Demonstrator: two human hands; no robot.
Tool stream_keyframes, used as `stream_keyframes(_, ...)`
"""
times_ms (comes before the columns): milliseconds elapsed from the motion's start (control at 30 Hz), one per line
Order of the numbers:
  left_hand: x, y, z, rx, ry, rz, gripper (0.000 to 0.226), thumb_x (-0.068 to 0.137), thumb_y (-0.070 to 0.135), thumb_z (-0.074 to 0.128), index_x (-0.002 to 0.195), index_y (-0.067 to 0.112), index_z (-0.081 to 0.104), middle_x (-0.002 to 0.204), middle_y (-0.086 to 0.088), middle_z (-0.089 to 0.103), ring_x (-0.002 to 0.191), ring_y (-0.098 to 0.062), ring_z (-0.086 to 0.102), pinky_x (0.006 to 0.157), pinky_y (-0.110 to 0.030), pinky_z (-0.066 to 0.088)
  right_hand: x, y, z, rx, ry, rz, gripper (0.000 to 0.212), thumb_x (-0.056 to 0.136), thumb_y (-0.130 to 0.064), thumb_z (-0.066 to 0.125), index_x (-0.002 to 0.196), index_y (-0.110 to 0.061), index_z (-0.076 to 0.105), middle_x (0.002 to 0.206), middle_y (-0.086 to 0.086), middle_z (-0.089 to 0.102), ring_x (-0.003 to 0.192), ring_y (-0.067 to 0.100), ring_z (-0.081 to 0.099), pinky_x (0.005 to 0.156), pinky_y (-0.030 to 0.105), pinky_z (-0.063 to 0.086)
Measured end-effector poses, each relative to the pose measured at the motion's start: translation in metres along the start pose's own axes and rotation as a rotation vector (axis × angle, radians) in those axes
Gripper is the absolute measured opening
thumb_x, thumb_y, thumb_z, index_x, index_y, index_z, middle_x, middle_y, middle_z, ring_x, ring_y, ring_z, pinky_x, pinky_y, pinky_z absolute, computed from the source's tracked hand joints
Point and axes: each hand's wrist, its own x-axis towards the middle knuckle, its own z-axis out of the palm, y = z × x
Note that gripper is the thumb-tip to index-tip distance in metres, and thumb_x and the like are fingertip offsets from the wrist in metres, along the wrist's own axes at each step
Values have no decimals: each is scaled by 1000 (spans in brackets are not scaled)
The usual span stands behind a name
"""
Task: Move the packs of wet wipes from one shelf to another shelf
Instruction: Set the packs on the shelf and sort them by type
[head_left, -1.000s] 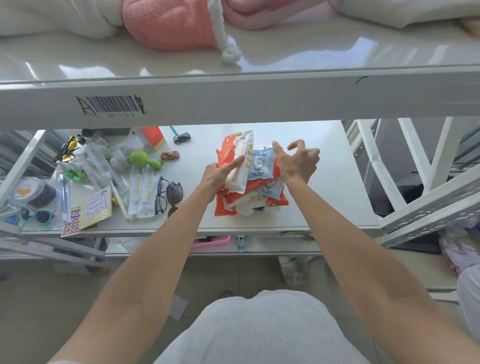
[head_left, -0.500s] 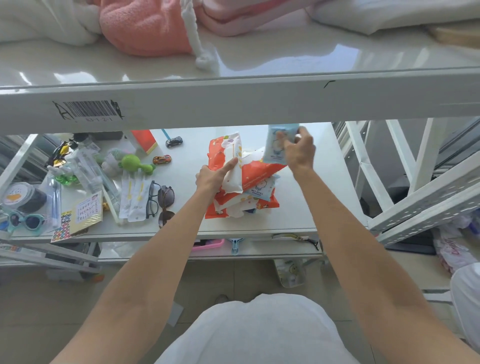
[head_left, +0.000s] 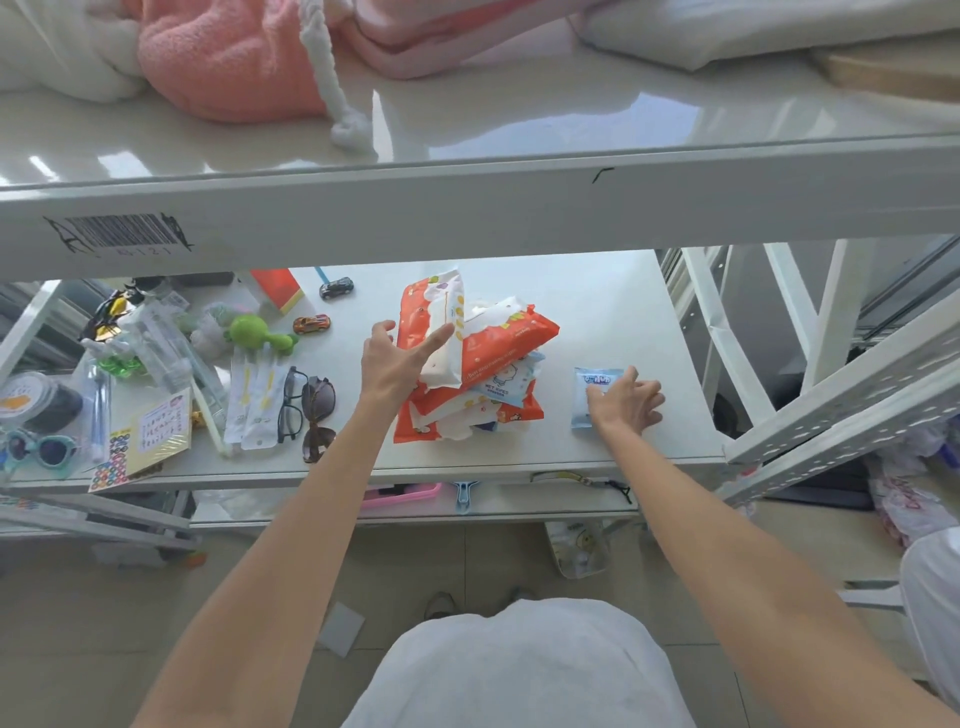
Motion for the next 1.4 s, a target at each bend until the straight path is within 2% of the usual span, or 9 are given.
stream_keyframes(167, -57, -14, 13, 61, 436, 466, 42, 80, 36, 77, 109, 10, 61, 112, -6, 57, 105, -17, 47, 97, -47, 46, -17, -20, -7, 274, 58, -183, 29, 92, -21, 65, 117, -9, 59, 118, 16, 56, 110, 36, 57, 94, 40, 45)
stream_keyframes(333, -86, -3, 64, 313, 343, 914, 28, 79, 21, 68, 105, 13, 71, 124, -7, 63, 122, -27, 52, 107, -44, 39, -47, -49, -6, 567, -235, -254, 25, 100, -41, 54, 112, -20, 60, 88, 7, 74, 75, 23, 72, 77, 36, 58)
stream_keyframes(500, -50, 24, 69, 742, 185, 554, 60, 82, 59, 61, 138, 41, 54, 164, -1, 30, 153, -40, 17, 117, -62, 19, -47, -60, 0, 575, -538, -262, 69, 80, -59, 57, 144, -35, 41, 115, 12, 71, 90, 28, 73, 80, 39, 61)
stream_keyframes(633, -40, 8, 79, 895, 15, 426, 58, 95, 64, 46, 149, 45, 42, 163, 4, 33, 154, -44, 8, 117, -68, 18, -49, -60, 2, 590, -571, -320, 65, 80, -44, 73, 137, -30, 47, 126, 6, 67, 107, 25, 68, 81, 37, 60)
stream_keyframes(767, -39, 3, 80, 860, 53, 456, 48, 100, 53, 47, 147, 44, 45, 160, 4, 38, 153, -44, 11, 117, -68, 17, -38, -41, -11, 564, -517, -381, 74, 78, -42, 78, 143, -27, 46, 127, 6, 66, 107, 26, 68, 91, 47, 59)
stream_keyframes(900, -34, 4, 83, 866, 57, 459, 45, 100, 49, 51, 144, 44, 47, 158, 2, 41, 153, -44, 12, 117, -68, 16, -5, 7, -40, 515, -364, -341, 69, 93, -23, 69, 154, -31, 36, 129, 12, 64, 108, 30, 67, 79, 33, 59)
stream_keyframes(1033, -35, 5, 87, 861, 85, 456, 45, 98, 47, 55, 142, 43, 50, 158, 2, 42, 153, -44, 14, 117, -67, 17, 30, 59, -61, 393, -228, -253, 66, 98, -23, 59, 157, -34, 32, 151, 11, 51, 129, 35, 56, 109, 45, 45)
stream_keyframes(1167, -36, 3, 88, 845, 105, 472, 44, 98, 48, 55, 141, 43, 50, 156, 2, 44, 152, -44, 15, 116, -67, 19, 47, 84, -54, 205, -239, -225, 63, 101, -17, 49, 159, -32, 31, 150, 12, 52, 130, 37, 52, 108, 41, 41)
stream_keyframes(1400, -36, 1, 90, 821, 118, 481, 45, 97, 45, 57, 142, 42, 50, 156, 1, 46, 152, -44, 17, 116, -66, 18, 18, 73, -33, -23, -37, -238, 58, 98, -49, 47, 154, -38, 36, 162, 14, 22, 146, 39, 21, 116, 59, 24)
